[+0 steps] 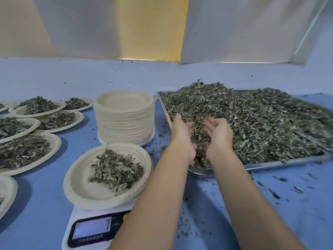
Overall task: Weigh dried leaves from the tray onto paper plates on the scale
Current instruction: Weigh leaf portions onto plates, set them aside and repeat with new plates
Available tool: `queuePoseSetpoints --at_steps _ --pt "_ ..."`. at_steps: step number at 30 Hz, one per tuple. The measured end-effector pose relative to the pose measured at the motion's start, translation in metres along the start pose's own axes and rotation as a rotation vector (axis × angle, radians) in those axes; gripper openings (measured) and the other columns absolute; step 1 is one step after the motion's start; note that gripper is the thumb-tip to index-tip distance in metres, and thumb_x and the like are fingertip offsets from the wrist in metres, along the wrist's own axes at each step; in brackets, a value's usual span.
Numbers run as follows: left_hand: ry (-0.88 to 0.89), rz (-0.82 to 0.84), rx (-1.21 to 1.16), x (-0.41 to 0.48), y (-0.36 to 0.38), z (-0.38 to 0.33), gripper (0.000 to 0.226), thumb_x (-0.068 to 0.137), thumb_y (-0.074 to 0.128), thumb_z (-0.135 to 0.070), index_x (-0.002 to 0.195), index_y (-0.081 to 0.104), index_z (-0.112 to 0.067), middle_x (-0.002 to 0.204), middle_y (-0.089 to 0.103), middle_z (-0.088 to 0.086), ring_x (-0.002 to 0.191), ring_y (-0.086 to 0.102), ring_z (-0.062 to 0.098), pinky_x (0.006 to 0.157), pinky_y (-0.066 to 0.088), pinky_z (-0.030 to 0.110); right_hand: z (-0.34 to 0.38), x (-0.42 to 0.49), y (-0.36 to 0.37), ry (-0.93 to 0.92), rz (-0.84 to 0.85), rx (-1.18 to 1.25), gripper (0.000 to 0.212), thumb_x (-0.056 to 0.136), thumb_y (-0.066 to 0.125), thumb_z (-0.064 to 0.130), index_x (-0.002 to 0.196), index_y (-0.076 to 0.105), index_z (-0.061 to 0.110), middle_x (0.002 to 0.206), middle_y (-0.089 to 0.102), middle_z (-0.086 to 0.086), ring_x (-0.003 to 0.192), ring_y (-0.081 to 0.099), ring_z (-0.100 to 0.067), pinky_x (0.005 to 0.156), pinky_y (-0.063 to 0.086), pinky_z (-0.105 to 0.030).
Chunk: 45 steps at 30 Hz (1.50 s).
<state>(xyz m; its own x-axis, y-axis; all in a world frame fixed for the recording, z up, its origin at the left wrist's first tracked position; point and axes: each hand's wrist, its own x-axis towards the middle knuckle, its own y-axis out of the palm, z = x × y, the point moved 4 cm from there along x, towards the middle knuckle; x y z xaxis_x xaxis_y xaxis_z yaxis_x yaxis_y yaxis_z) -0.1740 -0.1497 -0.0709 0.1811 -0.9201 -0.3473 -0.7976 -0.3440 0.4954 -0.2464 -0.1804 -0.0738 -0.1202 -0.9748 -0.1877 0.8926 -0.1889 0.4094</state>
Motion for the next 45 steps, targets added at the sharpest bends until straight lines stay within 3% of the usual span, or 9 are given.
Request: queuePoseSetpoints --at_steps 3,7,11,15,20,23,27,35,45 --pt "0.031 0.027 0.009 0.004 0.001 0.002 0.065 0.097 0.018 -0.057 0.141 0.042 -0.015 0.156 0.019 0.001 0.145 0.006 0.017 0.115 -0.001 0.044 -0.003 0.001 0.002 0.008 0.041 -0.020 0.035 0.097 0.036 0.014 0.120 0.059 0.004 0.118 0.064 -0.008 0.106 0.059 -0.017 0.099 0.029 -0.032" --pt "0.055 0.125 -0.151 0.003 -0.001 0.001 0.063 0.100 0.020 -0.050 0.145 0.033 -0.007 0.153 0.028 0.006 0.141 0.025 0.019 0.116 0.023 0.035 -0.008 -0.003 0.013 0.051 0.128 0.095 0.032 0.096 0.041 0.008 0.122 0.057 -0.001 0.123 0.061 -0.015 0.105 0.059 -0.018 0.090 0.043 -0.024" --pt "0.059 0.148 -0.120 -0.004 -0.005 -0.005 0.062 0.100 0.022 -0.047 0.143 0.037 -0.005 0.150 0.035 0.007 0.139 0.031 0.016 0.112 0.029 0.030 -0.012 -0.012 0.019 0.053 0.134 0.141 0.026 0.095 0.044 0.006 0.114 0.061 0.002 0.109 0.065 -0.011 0.094 0.062 -0.016 0.076 0.048 -0.018" --pt "0.090 0.088 -0.079 -0.023 -0.009 -0.014 0.044 0.098 0.040 -0.032 0.125 0.057 -0.001 0.114 0.059 0.006 0.092 0.053 0.012 0.073 0.041 0.023 -0.012 -0.021 0.025 0.026 0.171 0.167 0.025 0.093 0.045 0.007 0.103 0.067 0.010 0.085 0.068 -0.002 0.061 0.064 -0.004 0.053 0.050 -0.015" --pt "0.232 -0.115 -0.007 -0.050 -0.036 -0.040 0.012 0.092 0.045 -0.012 0.089 0.057 -0.010 0.085 0.054 0.002 0.063 0.047 0.006 0.055 0.039 0.016 -0.018 -0.044 0.049 -0.031 0.336 0.184 0.028 0.096 0.039 0.008 0.107 0.065 0.004 0.106 0.069 -0.012 0.092 0.068 -0.019 0.084 0.054 -0.030" --pt "0.347 -0.201 -0.017 -0.069 -0.069 -0.063 0.022 0.092 0.045 -0.010 0.103 0.063 -0.009 0.092 0.061 0.000 0.072 0.054 0.001 0.064 0.043 0.013 -0.024 -0.056 0.062 -0.068 0.448 0.111 0.028 0.096 0.039 0.010 0.096 0.066 0.006 0.098 0.072 -0.009 0.081 0.069 -0.016 0.080 0.055 -0.027" --pt "0.490 -0.298 0.048 -0.093 -0.116 -0.092 0.031 0.096 0.037 -0.008 0.118 0.059 -0.005 0.125 0.060 0.007 0.118 0.054 0.015 0.096 0.041 0.025 -0.035 -0.061 0.074 -0.080 0.510 -0.037 0.024 0.095 0.045 0.009 0.092 0.069 0.006 0.091 0.074 -0.007 0.081 0.072 -0.014 0.079 0.056 -0.023" --pt "0.477 -0.582 0.227 -0.105 -0.206 -0.097 0.029 0.095 0.043 -0.010 0.118 0.061 -0.008 0.119 0.064 0.004 0.115 0.057 0.013 0.103 0.040 0.030 -0.061 -0.061 0.076 -0.148 0.546 -0.237 0.026 0.095 0.046 0.008 0.091 0.072 0.012 0.087 0.075 0.001 0.085 0.071 -0.009 0.074 0.055 -0.014" --pt "0.318 -0.524 0.159 -0.077 -0.228 -0.070 0.029 0.094 0.042 -0.009 0.114 0.060 -0.002 0.117 0.064 0.011 0.109 0.059 0.020 0.092 0.044 0.030 -0.072 -0.067 0.078 -0.143 0.587 -0.255 0.029 0.094 0.043 0.005 0.090 0.071 0.012 0.095 0.073 -0.003 0.095 0.068 -0.011 0.085 0.051 -0.022"
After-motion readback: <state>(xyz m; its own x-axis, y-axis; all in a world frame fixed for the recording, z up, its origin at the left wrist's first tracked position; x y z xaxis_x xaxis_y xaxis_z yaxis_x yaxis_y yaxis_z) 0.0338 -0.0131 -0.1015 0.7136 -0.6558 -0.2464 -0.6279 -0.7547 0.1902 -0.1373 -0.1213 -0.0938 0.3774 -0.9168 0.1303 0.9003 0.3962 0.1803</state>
